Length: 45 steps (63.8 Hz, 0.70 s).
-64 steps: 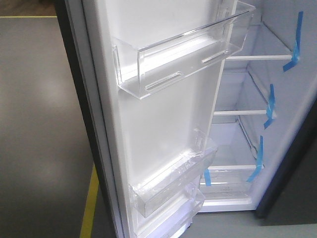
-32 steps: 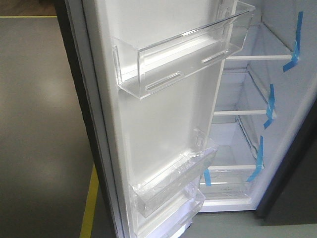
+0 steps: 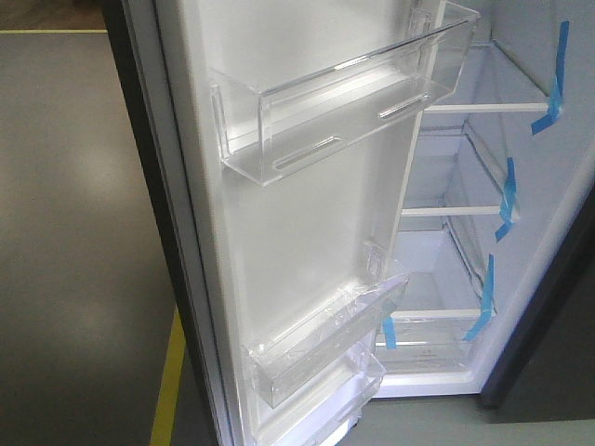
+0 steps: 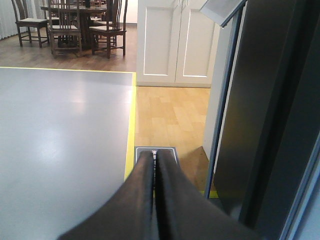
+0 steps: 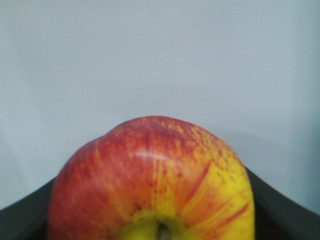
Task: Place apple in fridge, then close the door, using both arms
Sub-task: 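Move the right gripper with the apple over the upper door bin, then lower the apple into the upper door bin and open the right gripper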
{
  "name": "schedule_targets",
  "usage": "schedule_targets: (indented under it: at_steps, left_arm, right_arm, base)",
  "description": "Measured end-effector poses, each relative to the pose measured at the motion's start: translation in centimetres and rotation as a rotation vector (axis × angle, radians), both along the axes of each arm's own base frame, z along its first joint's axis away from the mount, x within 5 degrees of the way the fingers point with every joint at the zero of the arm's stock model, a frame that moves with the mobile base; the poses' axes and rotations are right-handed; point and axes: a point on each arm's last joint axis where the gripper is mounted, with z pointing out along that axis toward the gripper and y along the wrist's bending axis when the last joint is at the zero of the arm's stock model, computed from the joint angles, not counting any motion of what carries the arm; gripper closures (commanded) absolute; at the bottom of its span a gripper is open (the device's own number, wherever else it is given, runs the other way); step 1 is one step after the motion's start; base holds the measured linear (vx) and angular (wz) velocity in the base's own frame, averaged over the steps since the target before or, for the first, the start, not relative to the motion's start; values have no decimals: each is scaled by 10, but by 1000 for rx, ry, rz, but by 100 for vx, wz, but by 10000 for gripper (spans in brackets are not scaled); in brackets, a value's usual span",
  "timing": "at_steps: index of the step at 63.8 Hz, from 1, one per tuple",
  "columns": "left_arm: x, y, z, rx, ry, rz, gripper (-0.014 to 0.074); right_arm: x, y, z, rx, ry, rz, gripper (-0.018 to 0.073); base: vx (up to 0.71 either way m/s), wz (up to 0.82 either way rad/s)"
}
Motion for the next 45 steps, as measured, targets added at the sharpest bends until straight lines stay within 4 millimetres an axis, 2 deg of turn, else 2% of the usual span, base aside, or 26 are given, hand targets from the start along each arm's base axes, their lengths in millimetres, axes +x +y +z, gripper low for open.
schedule_targets:
  at_steps: [10,17,26,39,45]
  left_arm:
    - [0,0,0,0,0,0,603]
    - [0,0,0,0,0,0,603]
    - [0,0,0,0,0,0,603]
    - [0,0,0,0,0,0,603]
    - [0,0,0,0,0,0,603]
  right_arm:
    - [35,9,-39,-87,80,-18,536]
    - [45,8,-51,-112,103,-34,481]
    - [48,7,-56,-152,107,-46,322]
    - [51,6,-60,-154,128,-53,6]
    - [51,6,-60,-151,130,-58,-73]
  base:
    - [0,0]
    - [0,0]
    - [0,0]
    - [0,0]
    - [0,0]
